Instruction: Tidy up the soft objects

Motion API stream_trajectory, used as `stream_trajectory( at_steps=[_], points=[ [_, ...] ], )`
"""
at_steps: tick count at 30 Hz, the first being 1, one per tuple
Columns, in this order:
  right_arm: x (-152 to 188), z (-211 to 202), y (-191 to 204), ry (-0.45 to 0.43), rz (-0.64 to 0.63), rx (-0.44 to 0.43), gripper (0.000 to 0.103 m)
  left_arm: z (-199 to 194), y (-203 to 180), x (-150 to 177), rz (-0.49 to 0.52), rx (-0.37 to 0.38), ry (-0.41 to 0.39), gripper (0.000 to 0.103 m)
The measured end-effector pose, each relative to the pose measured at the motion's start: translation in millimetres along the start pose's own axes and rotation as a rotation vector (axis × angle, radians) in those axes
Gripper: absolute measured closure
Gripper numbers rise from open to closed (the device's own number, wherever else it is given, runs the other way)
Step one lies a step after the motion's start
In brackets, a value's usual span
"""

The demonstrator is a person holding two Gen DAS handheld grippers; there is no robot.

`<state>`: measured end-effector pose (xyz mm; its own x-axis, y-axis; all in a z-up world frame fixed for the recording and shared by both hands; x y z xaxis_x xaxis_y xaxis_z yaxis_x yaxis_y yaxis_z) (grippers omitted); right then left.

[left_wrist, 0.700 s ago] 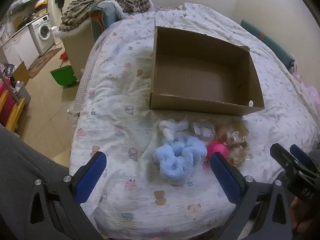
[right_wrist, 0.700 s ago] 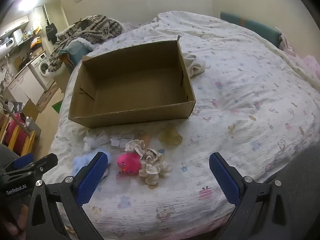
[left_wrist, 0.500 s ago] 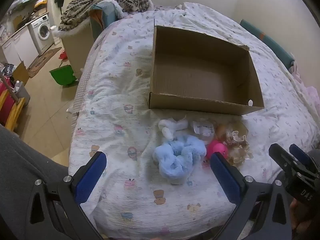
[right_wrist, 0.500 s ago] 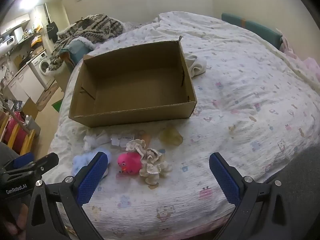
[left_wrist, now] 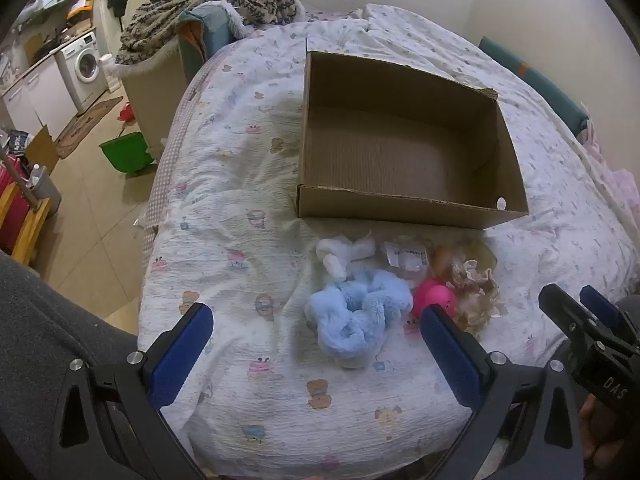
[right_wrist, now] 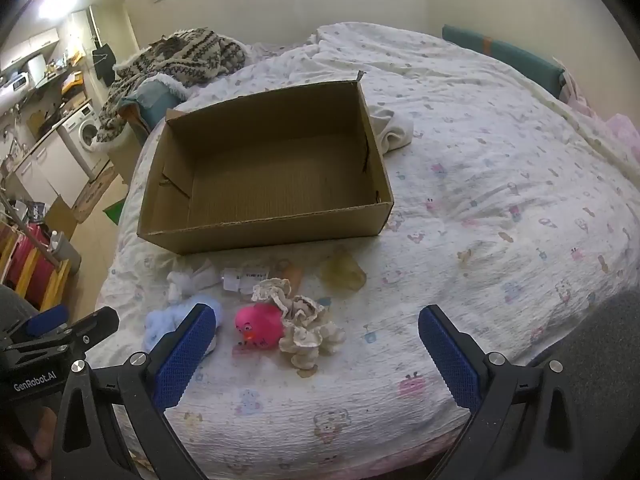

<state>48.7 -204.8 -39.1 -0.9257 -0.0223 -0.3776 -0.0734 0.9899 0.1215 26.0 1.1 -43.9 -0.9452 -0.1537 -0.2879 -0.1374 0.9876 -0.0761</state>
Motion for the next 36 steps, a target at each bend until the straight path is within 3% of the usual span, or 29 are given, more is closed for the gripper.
stream_trajectory(
  at_steps=[36],
  points=[
    [2.0, -0.6, -1.6, 0.002, -0.001, -0.005, 0.0, 0.6, -4.0, -1.0, 0.004, -0.008, -0.005, 0.0]
  ],
)
Point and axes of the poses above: each gripper's, at about its wrist camera, not at the fingertips, and z roughly the way its jaws point, y to its left, x to its underside, the point moved 5 cm from there along z, roughly the way its jaws point, and after that the axes turned 15 degrees about y, right-handed, at the moved point
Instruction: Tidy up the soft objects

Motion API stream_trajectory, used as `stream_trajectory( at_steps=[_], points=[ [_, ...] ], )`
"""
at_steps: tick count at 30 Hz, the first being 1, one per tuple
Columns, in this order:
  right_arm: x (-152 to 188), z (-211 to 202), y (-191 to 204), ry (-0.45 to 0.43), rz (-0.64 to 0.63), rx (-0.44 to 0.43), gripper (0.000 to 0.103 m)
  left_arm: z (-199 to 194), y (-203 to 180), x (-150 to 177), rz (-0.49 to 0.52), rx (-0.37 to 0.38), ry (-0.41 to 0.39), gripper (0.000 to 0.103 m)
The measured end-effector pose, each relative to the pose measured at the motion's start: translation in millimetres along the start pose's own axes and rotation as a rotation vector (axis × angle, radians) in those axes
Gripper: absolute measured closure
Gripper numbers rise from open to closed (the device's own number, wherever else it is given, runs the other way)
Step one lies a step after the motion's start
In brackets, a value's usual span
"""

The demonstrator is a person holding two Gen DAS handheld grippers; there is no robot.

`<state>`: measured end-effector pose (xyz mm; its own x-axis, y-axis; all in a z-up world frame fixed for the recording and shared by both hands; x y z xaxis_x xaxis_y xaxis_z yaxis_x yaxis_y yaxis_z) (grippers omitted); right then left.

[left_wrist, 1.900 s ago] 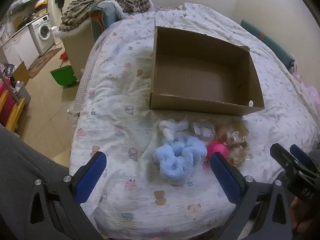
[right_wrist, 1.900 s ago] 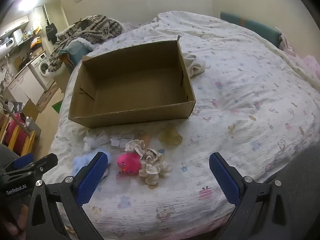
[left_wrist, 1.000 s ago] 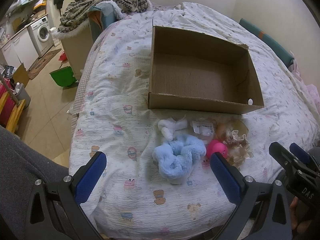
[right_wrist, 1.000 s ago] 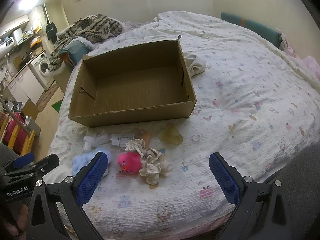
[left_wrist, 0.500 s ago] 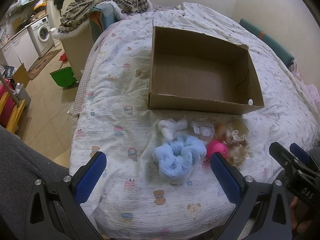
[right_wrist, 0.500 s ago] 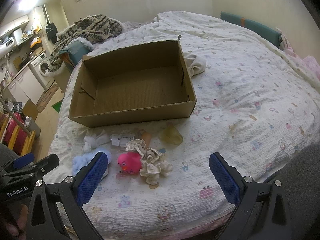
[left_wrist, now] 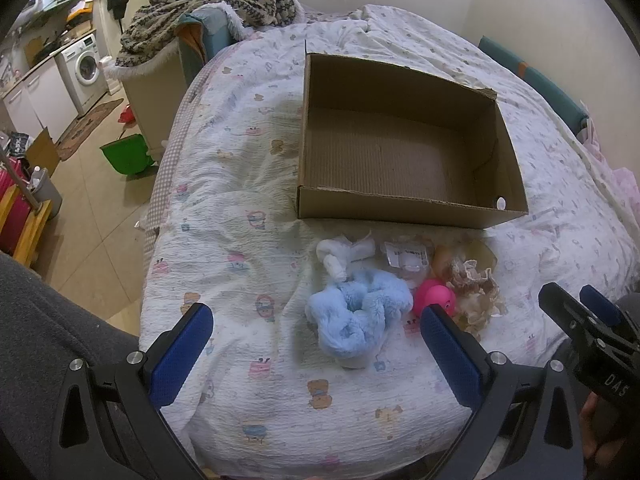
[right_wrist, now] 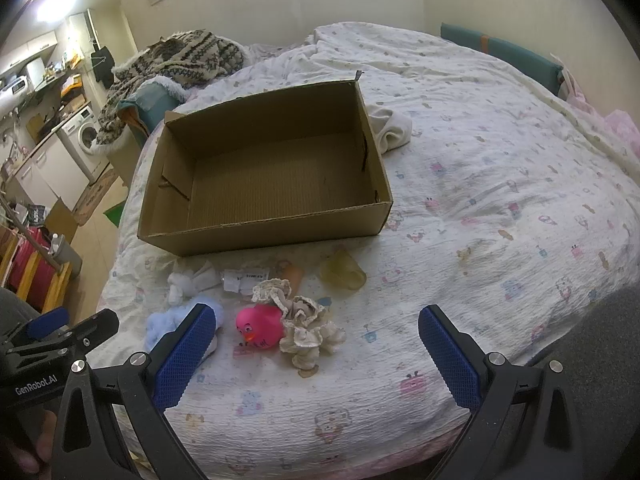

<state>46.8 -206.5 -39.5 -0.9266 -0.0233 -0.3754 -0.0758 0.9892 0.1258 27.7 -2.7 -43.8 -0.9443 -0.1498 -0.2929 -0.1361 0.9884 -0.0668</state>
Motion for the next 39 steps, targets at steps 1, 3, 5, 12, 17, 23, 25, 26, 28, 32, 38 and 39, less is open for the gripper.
stream_trajectory(
  at_steps=[1, 3, 5, 12, 17, 23, 25, 26, 28, 32, 38, 39],
  points=[
    [0, 0, 0, 0.0, 0.001, -0.001, 0.0, 0, 0, 0, 0.0, 0.0, -0.001, 0.0],
    [0, 0, 1, 0.001, 0.001, 0.0, 0.0, 0, 0, 0, 0.0, 0.0, -0.001, 0.0],
    [0, 0, 1, 0.001, 0.001, -0.001, 0.0, 0, 0, 0, -0.001, 0.0, -0.001, 0.0],
    [0, 0, 1, 0.001, 0.001, 0.0, 0.0, 0, 0, 0, 0.0, -0.001, 0.0, 0.0],
    [0, 0, 1, 0.001, 0.001, -0.001, 0.0, 0, 0, 0, -0.001, 0.0, 0.0, 0.0],
    [0, 1, 1, 0.002, 0.002, -0.002, 0.0, 3, 0, 3, -0.001, 0.001, 0.007, 0.0],
    [0, 1, 1, 0.002, 0.002, -0.002, 0.0, 2, -1, 5, 0.0, 0.0, 0.006, 0.0],
    [0, 1, 1, 0.002, 0.002, -0.002, 0.0, 2, -1, 4, 0.001, -0.001, 0.007, 0.0],
    [0, 1, 1, 0.003, 0.002, -0.002, 0.0, 3, -1, 5, 0.0, -0.001, 0.009, 0.0],
    [0, 1, 2, 0.004, 0.002, -0.002, 0.0, 3, -1, 6, 0.006, -0.001, 0.018, 0.0],
    [2, 5, 3, 0.011, 0.009, -0.006, 0.0, 22, -4, 5, 0.021, 0.014, 0.115, 0.0],
    [3, 8, 3, 0.013, 0.012, -0.009, 0.0, 26, -3, 4, 0.014, 0.022, 0.138, 0.0]
  ],
)
Point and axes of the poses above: each gripper's, at about its wrist camera, not at the fingertips, and z roughly the way its jaws point, y to its left, x to its underside, the point moved 5 cm from there along z, roughly the way its jaws point, and after that the axes turned 15 degrees about y, right-handed, at the moved point
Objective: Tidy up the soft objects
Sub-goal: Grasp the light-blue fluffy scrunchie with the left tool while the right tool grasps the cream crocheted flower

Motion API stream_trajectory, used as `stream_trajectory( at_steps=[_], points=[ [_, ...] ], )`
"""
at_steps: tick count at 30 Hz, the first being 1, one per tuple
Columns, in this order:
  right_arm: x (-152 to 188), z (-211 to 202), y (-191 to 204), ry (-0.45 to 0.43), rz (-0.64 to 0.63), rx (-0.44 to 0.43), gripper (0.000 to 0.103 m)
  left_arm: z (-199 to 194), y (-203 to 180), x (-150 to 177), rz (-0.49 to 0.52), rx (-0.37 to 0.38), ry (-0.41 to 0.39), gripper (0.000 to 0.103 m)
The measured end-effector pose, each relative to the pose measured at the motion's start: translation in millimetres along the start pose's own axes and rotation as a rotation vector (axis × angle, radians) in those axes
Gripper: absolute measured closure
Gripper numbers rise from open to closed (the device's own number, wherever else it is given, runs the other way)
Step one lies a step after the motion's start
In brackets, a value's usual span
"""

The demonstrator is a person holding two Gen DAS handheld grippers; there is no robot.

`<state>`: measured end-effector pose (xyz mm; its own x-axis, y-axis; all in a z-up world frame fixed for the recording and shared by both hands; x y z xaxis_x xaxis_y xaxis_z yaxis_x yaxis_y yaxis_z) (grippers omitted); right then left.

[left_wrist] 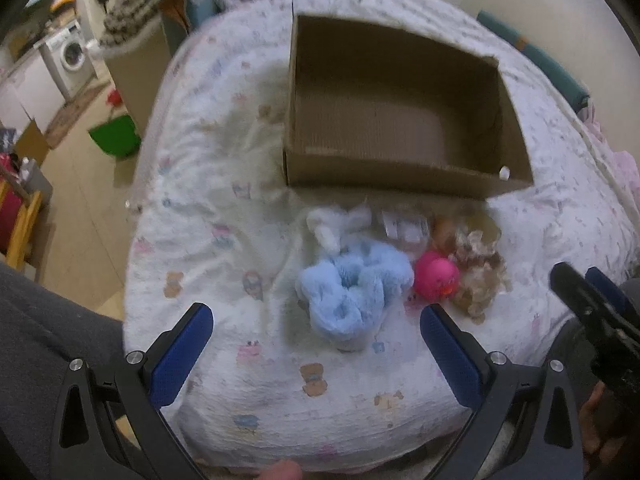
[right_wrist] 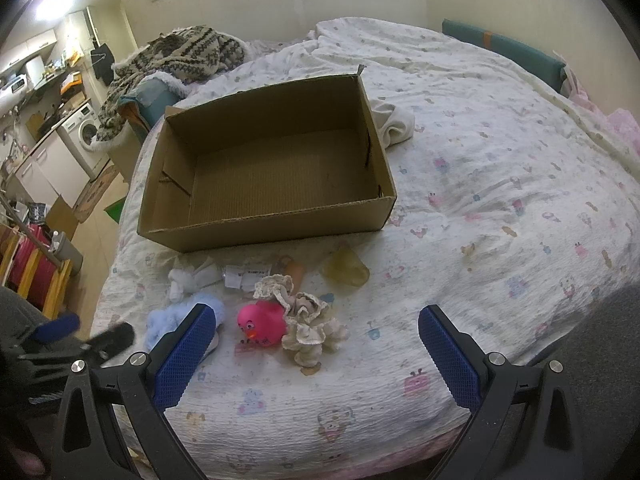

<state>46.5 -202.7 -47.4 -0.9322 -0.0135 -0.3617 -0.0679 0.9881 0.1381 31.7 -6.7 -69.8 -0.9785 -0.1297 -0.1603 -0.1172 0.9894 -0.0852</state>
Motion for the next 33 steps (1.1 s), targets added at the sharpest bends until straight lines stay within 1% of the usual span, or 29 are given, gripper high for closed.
stream_trajectory(
  at_steps=[3, 7, 10, 11, 14, 16, 17, 19, 21, 22, 23, 24, 25, 27, 28, 29, 30, 31, 32, 33],
  points=[
    [-1, 2, -3, 0.009, 0.019, -0.016, 0.0, 13, 5, -4, -0.031, 0.023, 0.06, 0.0],
    [-2, 3, -12, 0.029, 0.059, -0.048, 0.0, 31, 6, -8, -0.042, 0.057, 0.141, 0.0],
    [-4, 7, -21, 0.054, 0.113, -0.106, 0.0, 50, 5, -7, -0.062, 0.089, 0.215, 0.001],
    [-5, 9, -25, 0.063, 0.132, -0.122, 0.0, 54, 4, -7, -0.063, 0.089, 0.227, 0.004],
    [-4, 16, -36, 0.102, 0.202, -0.18, 0.0, 60, -6, -9, -0.035, 0.077, 0.228, 0.008],
    [-3, 24, -44, 0.135, 0.249, -0.221, 0.0, 61, -10, -12, -0.031, 0.079, 0.218, 0.009],
    [-3, 30, -47, 0.162, 0.276, -0.245, 0.0, 62, -11, -14, -0.033, 0.087, 0.216, 0.009],
    [-4, 44, -52, 0.225, 0.329, -0.305, 0.0, 65, -9, -18, -0.044, 0.099, 0.214, 0.013],
    [-4, 58, -50, 0.285, 0.353, -0.348, 0.0, 66, -9, -20, -0.049, 0.103, 0.214, 0.022],
    [-5, 63, -48, 0.302, 0.357, -0.363, 0.0, 68, -10, -22, -0.05, 0.105, 0.213, 0.026],
    [-6, 69, -46, 0.317, 0.363, -0.379, 0.001, 68, -9, -23, -0.053, 0.107, 0.209, 0.033],
    [-7, 73, -44, 0.326, 0.37, -0.392, 0.004, 69, -10, -24, -0.055, 0.109, 0.208, 0.035],
    [-8, 78, -42, 0.333, 0.375, -0.399, 0.01, 70, -10, -25, -0.052, 0.12, 0.213, 0.037],
    [-11, 88, -37, 0.352, 0.377, -0.403, 0.018, 75, -14, -24, -0.04, 0.126, 0.231, 0.054],
    [-10, 92, -35, 0.362, 0.377, -0.404, 0.02, 77, -17, -24, -0.032, 0.138, 0.241, 0.058],
    [-10, 97, -32, 0.374, 0.375, -0.407, 0.021, 79, -19, -23, -0.029, 0.153, 0.247, 0.066],
    [-10, 100, -30, 0.386, 0.372, -0.409, 0.024, 79, -21, -23, -0.028, 0.15, 0.244, 0.069],
    [-10, 103, -29, 0.392, 0.366, -0.405, 0.033, 78, -22, -22, -0.024, 0.144, 0.237, 0.071],
    [-10, 105, -27, 0.398, 0.354, -0.395, 0.039, 76, -22, -21, -0.019, 0.144, 0.235, 0.072],
    [-10, 106, -26, 0.404, 0.344, -0.391, 0.052, 75, -23, -20, -0.016, 0.143, 0.233, 0.074]
  ],
)
Point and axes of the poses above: each gripper's, at about its wrist camera, not at the fingertips, and z roughly the way its jaws point, y to its left, x to its underside, the point moved 5 cm from there along z, roughly the way its jaws point, and after that the axes turned 15 degrees about y, right-handed, at the moved point
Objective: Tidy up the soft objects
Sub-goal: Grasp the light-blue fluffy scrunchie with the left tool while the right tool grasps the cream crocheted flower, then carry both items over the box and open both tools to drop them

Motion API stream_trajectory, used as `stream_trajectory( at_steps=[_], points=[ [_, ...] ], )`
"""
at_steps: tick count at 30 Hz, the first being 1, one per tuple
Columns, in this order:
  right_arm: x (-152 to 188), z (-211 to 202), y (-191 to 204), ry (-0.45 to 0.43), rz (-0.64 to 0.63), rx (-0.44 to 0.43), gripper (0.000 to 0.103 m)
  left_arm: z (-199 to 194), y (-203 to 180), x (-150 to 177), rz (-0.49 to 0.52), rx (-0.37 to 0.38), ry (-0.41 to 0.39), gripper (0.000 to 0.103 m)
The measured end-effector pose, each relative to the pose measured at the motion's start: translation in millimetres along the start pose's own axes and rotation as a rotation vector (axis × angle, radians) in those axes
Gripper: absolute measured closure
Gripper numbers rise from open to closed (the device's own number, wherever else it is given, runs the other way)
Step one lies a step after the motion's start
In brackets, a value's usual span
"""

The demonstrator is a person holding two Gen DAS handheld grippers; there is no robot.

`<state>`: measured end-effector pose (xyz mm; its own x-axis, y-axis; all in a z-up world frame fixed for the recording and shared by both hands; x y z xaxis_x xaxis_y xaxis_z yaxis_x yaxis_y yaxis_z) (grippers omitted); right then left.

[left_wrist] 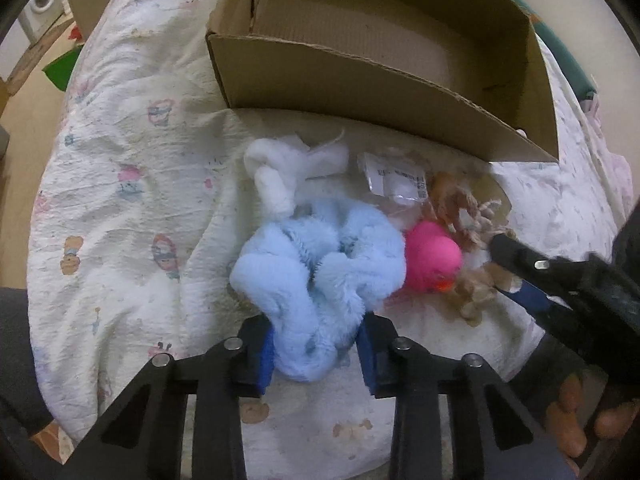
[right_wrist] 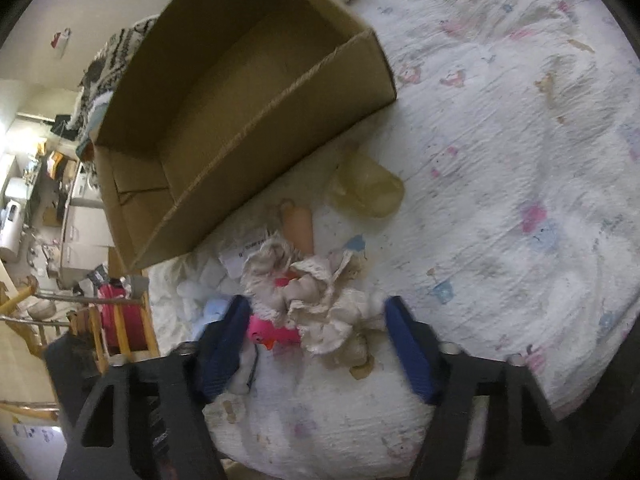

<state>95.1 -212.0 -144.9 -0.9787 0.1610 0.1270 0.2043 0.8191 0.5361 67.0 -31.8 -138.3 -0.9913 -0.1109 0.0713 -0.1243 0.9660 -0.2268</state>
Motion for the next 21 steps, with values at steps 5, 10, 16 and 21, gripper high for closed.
stream_trajectory(
  at_steps=[5, 10, 16, 21],
  points=[
    [4, -5, 5, -0.014, -0.045, 0.015, 0.091, -7, 1, 11, 0.008, -0.014, -0.009, 0.075],
    [16, -25, 17, -0.068, -0.124, 0.023, 0.092, -29, 14, 31, -0.017, -0.034, -0.04, 0.076],
    [27, -60, 34, -0.127, -0.194, -0.015, 0.092, -70, 18, 40, -0.025, -0.068, -0.147, 0.076],
    [24, -91, 44, -0.178, -0.231, -0.051, 0.092, -105, 16, 39, -0.004, -0.09, -0.233, 0.076]
  ],
)
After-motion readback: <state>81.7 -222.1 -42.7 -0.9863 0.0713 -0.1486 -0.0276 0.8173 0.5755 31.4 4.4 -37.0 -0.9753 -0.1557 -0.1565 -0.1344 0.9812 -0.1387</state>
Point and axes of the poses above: each gripper's, at about its wrist camera, not at the fingertips, and z roughly the way its jaws point, y to its left, x to its underside, the point moved 5 cm from there along z, roughly the way its jaws point, and after that the axes turned 15 degrees about y, right-handed, at the moved point
